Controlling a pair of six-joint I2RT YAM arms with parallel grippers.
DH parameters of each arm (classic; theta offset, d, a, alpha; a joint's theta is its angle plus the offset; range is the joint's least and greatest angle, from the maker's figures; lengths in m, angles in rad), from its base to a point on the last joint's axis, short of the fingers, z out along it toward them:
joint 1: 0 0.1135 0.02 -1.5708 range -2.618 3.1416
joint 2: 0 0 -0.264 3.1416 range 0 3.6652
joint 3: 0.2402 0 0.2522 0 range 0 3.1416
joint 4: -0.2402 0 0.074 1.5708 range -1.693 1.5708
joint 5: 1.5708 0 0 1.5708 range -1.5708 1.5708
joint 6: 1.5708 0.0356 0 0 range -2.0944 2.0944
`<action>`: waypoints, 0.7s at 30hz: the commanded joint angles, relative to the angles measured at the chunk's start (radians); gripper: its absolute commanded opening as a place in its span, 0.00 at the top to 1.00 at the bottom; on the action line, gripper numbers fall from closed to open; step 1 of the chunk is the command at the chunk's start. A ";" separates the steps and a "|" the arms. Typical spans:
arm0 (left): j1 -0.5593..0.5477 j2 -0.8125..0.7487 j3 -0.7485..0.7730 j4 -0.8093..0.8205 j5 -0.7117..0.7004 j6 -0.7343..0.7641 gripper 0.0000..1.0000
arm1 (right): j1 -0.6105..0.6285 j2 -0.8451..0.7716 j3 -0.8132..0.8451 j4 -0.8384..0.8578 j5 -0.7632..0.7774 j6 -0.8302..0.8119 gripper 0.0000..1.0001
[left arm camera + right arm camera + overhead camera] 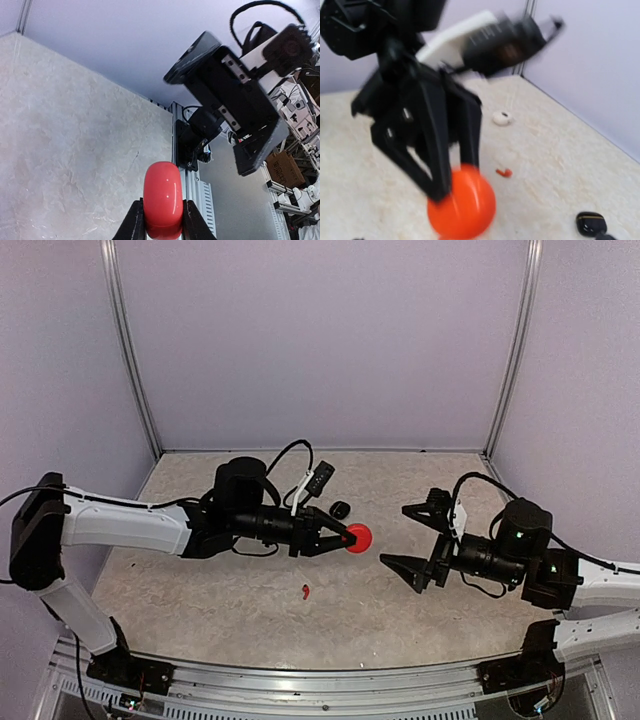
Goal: Insert the wireless bluetooth earbuds into the charging case
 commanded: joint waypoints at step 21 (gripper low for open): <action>-0.167 -0.190 -0.023 0.228 -0.151 0.260 0.92 | 0.004 0.134 0.055 0.343 -0.426 0.202 0.49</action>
